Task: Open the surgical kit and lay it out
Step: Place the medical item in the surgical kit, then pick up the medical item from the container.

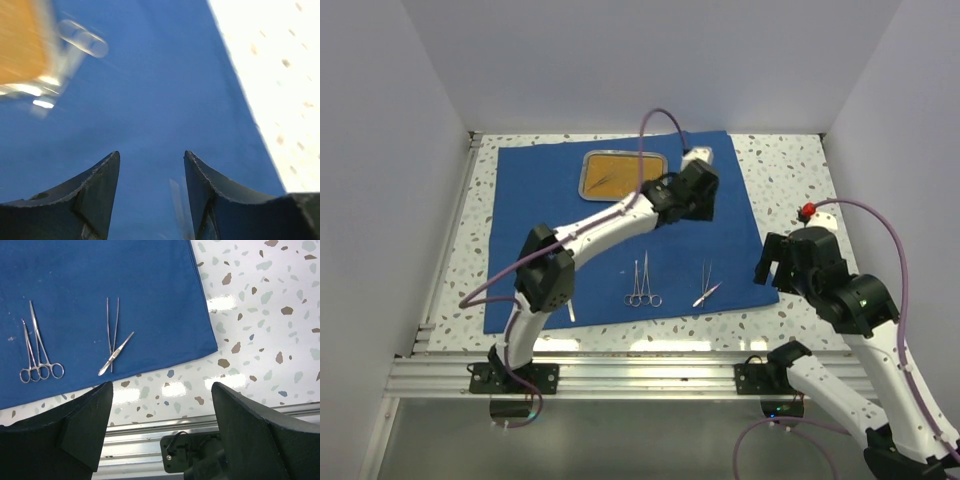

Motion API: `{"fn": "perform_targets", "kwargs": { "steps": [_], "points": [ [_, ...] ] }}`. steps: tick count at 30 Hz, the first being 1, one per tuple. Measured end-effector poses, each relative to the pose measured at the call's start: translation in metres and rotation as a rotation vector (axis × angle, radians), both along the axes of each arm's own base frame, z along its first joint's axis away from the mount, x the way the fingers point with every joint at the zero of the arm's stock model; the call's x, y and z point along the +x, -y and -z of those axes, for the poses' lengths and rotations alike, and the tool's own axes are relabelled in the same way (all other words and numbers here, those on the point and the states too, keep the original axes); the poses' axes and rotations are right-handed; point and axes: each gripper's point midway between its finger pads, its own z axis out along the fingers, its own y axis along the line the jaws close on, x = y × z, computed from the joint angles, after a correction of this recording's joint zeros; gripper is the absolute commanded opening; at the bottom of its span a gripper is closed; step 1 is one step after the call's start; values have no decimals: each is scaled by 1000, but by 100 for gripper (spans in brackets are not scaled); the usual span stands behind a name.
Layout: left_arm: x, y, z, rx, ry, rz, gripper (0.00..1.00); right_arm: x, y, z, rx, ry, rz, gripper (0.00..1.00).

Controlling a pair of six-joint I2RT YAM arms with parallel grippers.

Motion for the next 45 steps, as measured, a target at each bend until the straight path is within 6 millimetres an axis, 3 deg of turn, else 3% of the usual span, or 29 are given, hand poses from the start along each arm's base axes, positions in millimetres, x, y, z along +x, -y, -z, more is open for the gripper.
{"fn": "perform_targets", "kwargs": {
  "steps": [3, 7, 9, 12, 15, 19, 25, 29, 40, 45],
  "points": [
    [63, -60, -5, 53, 48, -65, 58, 5, -2, 2, -4, -10, 0, 84],
    [138, -155, -12, 151, 102, -134, 58, 15, -7, 9, -19, -45, 0, 84],
    [168, -185, -21, 175, 152, -131, 57, 21, -10, 15, -32, -73, 0, 84],
    [190, -214, -21, 192, 181, -99, 56, 32, -15, 21, -52, -116, 0, 83],
    [202, -231, -10, 212, 184, -55, 56, 45, -21, 26, -64, -151, 2, 83],
    [211, -238, 18, 203, 151, 15, 53, 58, -29, 30, -69, -176, 4, 83],
    [208, -239, 71, 231, 72, 72, 50, 81, -43, 34, -58, -204, 0, 83],
    [206, -240, 95, 248, 32, 79, 48, 90, -48, 35, -54, -204, -1, 83],
    [214, -271, 114, 284, 2, 14, 47, 94, -53, 37, -40, -205, -9, 83],
    [216, -275, 125, 277, -13, 5, 45, 94, -53, 37, -40, -206, -10, 83]
  ]
}}
